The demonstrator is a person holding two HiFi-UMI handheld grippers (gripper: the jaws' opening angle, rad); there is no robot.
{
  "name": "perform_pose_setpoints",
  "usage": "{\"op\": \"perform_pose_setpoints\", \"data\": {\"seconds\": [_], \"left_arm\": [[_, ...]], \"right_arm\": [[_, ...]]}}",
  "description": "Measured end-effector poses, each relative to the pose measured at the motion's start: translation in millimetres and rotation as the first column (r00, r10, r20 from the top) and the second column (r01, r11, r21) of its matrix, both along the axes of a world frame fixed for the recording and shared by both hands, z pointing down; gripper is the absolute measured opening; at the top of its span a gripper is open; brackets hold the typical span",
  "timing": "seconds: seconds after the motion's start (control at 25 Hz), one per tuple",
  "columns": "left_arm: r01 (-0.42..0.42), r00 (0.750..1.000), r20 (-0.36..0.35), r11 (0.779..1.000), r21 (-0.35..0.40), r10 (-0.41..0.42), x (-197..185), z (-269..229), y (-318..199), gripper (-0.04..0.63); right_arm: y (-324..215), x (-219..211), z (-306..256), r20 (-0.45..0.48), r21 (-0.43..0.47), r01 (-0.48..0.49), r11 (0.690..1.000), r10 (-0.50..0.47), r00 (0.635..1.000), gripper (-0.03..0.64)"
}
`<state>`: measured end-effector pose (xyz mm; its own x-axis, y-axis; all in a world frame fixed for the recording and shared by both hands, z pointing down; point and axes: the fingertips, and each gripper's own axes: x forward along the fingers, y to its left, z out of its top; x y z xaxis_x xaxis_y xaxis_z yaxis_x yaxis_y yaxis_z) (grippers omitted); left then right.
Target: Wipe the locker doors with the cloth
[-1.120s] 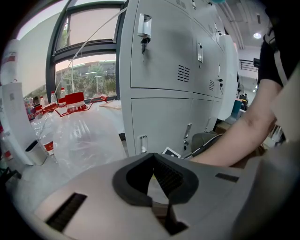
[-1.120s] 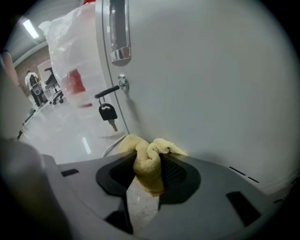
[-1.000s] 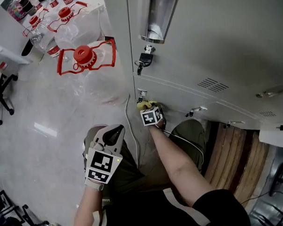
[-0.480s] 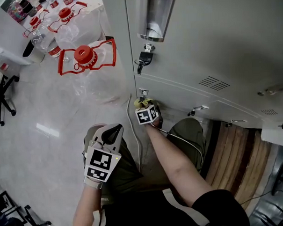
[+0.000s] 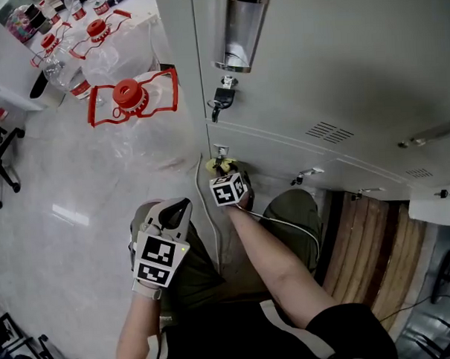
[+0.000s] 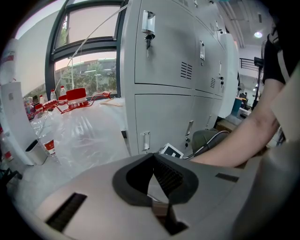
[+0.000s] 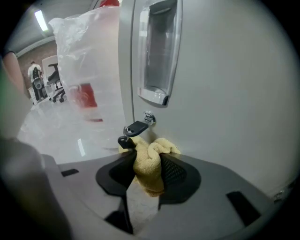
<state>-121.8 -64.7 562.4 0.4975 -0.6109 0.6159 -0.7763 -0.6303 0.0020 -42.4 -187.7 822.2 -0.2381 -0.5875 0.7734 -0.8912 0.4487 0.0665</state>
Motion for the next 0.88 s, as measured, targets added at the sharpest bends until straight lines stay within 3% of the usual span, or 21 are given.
{"op": "perform_pose_setpoints", "data": {"seconds": [0.88], "left_arm": [[-0.002,0.997,-0.076,1.000,-0.010,0.001,9.5,2.7,-10.7,0.011]], "right_arm": [[7.7,36.1,-74.3,-0.173,0.168,-0.002,0.986,0.032,0.984,0.150]]}}
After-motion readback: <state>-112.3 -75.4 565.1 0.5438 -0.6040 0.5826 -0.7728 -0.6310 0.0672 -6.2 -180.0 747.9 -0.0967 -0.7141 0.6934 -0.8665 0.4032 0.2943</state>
